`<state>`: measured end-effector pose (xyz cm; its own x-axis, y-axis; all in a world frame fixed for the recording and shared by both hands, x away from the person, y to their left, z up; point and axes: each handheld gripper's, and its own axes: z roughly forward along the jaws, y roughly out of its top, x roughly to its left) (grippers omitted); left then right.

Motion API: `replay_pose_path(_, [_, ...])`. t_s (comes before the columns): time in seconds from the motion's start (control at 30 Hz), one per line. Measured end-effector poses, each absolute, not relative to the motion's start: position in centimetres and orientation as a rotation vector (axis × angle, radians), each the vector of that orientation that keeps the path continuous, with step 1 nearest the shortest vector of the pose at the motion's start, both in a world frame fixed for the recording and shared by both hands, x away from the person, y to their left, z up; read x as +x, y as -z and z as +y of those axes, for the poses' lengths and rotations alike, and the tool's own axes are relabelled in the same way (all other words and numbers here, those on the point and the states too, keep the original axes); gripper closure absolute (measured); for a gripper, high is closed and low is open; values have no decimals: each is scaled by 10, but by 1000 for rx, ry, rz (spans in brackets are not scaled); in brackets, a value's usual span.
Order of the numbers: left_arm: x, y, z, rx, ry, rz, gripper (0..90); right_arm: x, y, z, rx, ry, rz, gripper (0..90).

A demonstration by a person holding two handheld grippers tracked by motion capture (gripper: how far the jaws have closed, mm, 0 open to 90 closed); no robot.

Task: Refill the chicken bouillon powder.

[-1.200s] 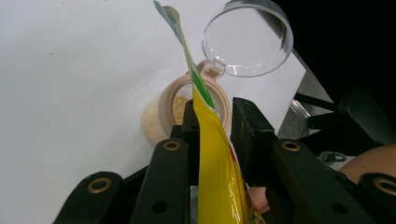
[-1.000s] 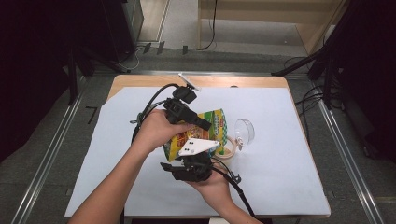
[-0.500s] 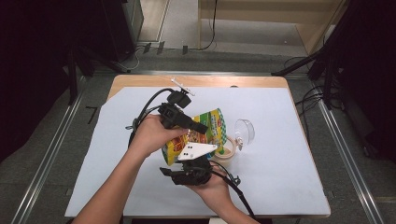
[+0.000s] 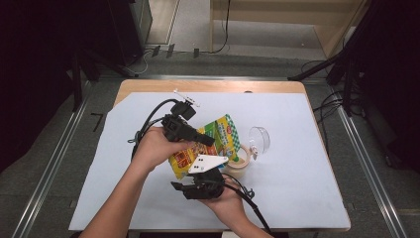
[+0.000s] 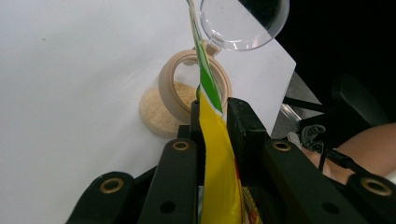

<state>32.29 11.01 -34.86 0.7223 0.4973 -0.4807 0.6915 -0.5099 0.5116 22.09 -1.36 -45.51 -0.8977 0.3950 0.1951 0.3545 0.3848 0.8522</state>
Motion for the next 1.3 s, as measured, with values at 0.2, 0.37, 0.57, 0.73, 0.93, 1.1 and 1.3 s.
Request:
replay_pose_path(0.2, [319, 351, 116, 2213, 356, 889, 815, 221, 458, -13, 704, -1549, 2593, 538])
replay_pose_path(0.37, [316, 354, 120, 2226, 349, 865, 827, 220, 463, -11, 703, -1528, 2602, 538])
replay_pose_path(0.57, [315, 358, 125, 2217, 355, 864, 831, 219, 467, -11, 705, -1517, 2606, 538])
replay_pose_path(0.73, [313, 360, 128, 2215, 359, 865, 838, 220, 469, -11, 681, -1508, 2611, 538])
replay_pose_path(0.93, [312, 361, 133, 2222, 355, 853, 846, 220, 473, -13, 692, -1495, 2628, 540])
replay_pose_path(1.1, [312, 361, 138, 2217, 362, 820, 859, 221, 474, -15, 696, -1484, 2623, 535])
replay_pose_path(1.3, [312, 363, 142, 2227, 365, 799, 866, 220, 477, -14, 682, -1469, 2624, 526])
